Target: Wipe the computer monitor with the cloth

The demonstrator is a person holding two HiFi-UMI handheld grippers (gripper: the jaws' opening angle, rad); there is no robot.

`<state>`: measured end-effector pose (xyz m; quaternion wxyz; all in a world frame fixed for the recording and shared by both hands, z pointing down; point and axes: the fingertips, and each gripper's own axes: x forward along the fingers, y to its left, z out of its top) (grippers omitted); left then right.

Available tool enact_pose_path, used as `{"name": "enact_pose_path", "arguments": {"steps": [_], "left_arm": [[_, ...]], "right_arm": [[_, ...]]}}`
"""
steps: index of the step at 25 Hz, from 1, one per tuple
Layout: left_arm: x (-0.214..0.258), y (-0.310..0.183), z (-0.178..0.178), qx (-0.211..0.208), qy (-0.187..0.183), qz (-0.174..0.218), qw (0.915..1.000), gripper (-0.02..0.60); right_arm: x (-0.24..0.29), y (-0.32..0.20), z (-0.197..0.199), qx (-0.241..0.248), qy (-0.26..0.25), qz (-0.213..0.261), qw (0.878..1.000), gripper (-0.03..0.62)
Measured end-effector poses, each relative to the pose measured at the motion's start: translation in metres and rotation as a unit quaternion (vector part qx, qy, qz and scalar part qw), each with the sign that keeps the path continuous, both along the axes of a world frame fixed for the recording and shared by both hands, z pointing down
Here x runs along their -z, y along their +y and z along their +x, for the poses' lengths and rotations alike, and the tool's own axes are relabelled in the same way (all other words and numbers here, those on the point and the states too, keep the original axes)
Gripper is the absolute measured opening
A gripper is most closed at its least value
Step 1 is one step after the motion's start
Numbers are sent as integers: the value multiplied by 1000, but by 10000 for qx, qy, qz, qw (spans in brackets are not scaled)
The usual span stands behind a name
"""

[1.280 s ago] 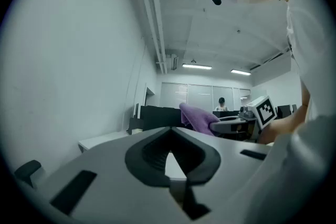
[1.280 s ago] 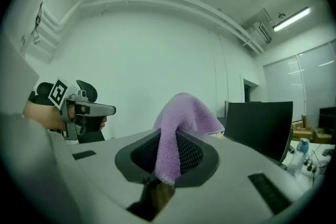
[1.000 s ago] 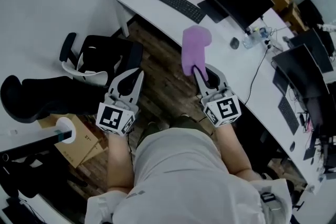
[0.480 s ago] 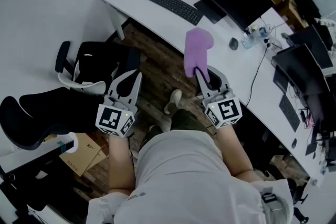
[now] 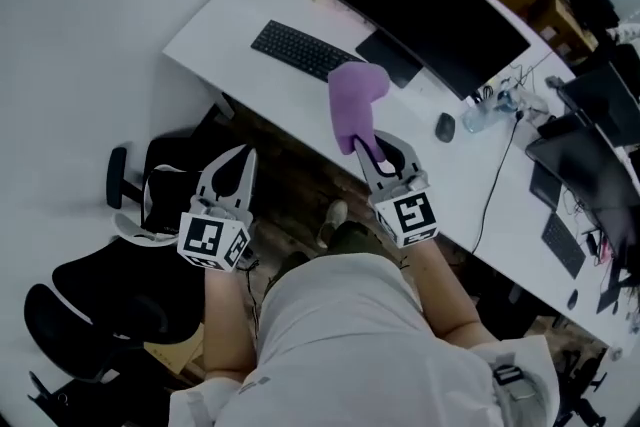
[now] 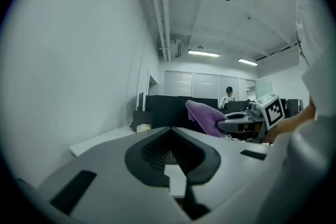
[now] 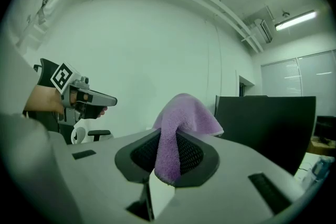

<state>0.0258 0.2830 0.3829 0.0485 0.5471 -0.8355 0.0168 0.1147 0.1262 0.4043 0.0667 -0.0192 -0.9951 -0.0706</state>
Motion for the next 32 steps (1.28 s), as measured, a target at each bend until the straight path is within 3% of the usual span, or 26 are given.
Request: {"name": "enact_pose_path", "arguments": {"steps": [5,11,22,32], "left_arm": [[11,-69,-41,-128,-54,-3,9999,0],[15,-132,-68,-308,-54,-11,9995,0],[8,-195,-103,-664,-12,-128,9977,0],[6,-245,-164,-1243,103,-148,9921,0]], "right_arm": [[17,-60,-40,-24,-152,-13,9999,64],[26,-116,-59,-201,-113,-1,9997,64],[45,-178,-86,-750,-161,529,9956,64],[62,-218,-173,-1025,200,973,9898,66]]}}
